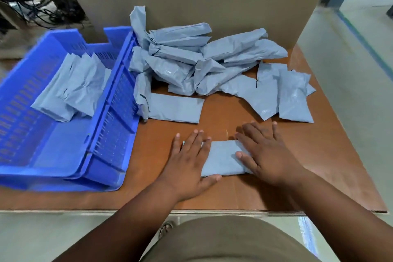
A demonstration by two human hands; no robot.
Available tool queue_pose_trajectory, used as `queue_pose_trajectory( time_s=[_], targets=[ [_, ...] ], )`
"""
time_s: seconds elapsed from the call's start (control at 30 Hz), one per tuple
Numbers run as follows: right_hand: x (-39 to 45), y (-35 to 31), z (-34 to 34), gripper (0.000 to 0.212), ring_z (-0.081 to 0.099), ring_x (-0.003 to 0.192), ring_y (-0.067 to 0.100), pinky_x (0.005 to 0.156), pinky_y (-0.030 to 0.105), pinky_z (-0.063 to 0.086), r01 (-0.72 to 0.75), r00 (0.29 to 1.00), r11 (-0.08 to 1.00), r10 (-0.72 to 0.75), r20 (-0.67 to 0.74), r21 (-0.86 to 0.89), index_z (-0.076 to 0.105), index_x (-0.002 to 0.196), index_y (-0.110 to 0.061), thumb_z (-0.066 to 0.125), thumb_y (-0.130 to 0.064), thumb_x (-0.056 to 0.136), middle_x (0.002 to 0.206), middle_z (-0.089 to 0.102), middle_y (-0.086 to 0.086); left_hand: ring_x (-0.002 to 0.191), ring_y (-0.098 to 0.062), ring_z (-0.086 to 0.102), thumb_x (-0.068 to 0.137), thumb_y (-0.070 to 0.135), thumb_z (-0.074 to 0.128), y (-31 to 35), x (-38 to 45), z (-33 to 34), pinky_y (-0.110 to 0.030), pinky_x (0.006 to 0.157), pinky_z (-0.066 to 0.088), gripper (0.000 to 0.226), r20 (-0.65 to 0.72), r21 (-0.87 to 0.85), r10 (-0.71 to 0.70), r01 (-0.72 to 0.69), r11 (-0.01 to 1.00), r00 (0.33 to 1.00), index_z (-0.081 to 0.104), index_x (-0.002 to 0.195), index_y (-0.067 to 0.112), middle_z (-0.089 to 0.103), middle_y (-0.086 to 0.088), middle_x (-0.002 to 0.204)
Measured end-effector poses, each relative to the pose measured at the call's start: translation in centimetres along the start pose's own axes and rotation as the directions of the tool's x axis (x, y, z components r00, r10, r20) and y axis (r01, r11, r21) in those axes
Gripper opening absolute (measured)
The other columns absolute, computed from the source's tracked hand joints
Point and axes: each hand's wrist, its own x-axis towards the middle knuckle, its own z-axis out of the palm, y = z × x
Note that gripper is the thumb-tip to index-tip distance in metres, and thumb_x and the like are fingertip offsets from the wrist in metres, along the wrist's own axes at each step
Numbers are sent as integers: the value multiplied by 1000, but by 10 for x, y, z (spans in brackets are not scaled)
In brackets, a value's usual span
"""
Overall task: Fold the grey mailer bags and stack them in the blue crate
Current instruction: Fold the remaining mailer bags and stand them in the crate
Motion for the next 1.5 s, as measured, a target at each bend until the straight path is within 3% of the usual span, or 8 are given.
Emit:
queue_pose_trajectory(
  time_s=[0.17, 0.3, 0.47, 0.8, 1.03, 1.2, 1.33, 1.5],
  targets=[
    [23, -41, -20, 52, 23, 160, 27, 127, 64, 14, -30, 994, 999, 28, -109, -13, 48, 150, -30, 30, -57, 109, 169, 36, 6, 164, -19, -8, 108, 59, 21, -13, -2, -8, -55, 132, 7, 77, -131, -93, -65, 53, 994, 989, 13, 170, 14, 4, -5, 179],
    [46, -76, -2, 56, 26, 159, 34, 126, 68, 11, -65, 997, 995, 62, -43, -79, 52, 151, -22, 30, -50, 107, 168, 36, 13, 165, -21, -3, 105, 45, 27, -15, 9, -5, -51, 133, 10, 73, -156, -131, -121, 101, 986, 980, 19, 169, 10, 10, -9, 178],
    [48, -92, 26, 62, 17, 162, 31, 127, 66, 2, -113, 993, 988, 117, 33, -103, 47, 156, -23, 18, -50, 109, 171, 32, 10, 164, -18, -12, 109, 45, 15, -4, 11, 14, -47, 133, 7, 69, -77, -165, -166, 151, 975, 983, 8, 170, 15, -1, -5, 179],
    [52, -93, 36, 66, 5, 165, 30, 129, 61, -3, -116, 992, 985, 122, 39, -125, 24, 169, -24, 12, -50, 109, 177, 15, 10, 165, -24, -6, 104, 43, 15, -2, 15, 21, -50, 132, 9, 73, -29, -127, -188, 183, 975, 982, 8, 170, 11, 2, -11, 178],
    [52, -88, 44, 63, 13, 164, 30, 129, 61, 8, -118, 992, 992, 120, 42, -54, 27, 168, -27, 17, -50, 110, 177, 17, 10, 164, -24, -11, 104, 45, 5, -2, 15, 19, -50, 132, 6, 74, 15, -92, -178, 179, 980, 984, 3, 170, 11, -4, -10, 178],
    [51, -85, 39, 63, 13, 164, 29, 130, 60, 5, -87, 996, 996, 87, 34, -4, 30, 166, -28, 13, -53, 111, 176, 19, 9, 163, -22, -17, 107, 48, 3, -2, 14, 5, -50, 133, 3, 71, 71, -79, -167, 173, 982, 983, -4, 170, 16, -12, -7, 178],
    [47, -74, 27, 62, 14, 164, 28, 131, 57, 5, -117, 993, 991, 118, -16, 60, 36, 163, -26, 16, -51, 109, 175, 23, 7, 163, -20, -16, 105, 51, 2, 6, 18, -14, -49, 133, 1, 74, 31, -99, -144, 146, 984, 989, 3, 170, 16, -8, -5, 179],
    [28, -42, 12, 63, 20, 162, 31, 130, 59, 12, -210, 975, 977, 206, -84, -35, 42, 161, -18, 24, -48, 108, 172, 30, 13, 165, -24, -5, 103, 46, 11, 39, 41, -22, -47, 133, 6, 75, -38, -100, -60, 56, 993, 997, 14, 169, 10, 4, -11, 178]
  ],
)
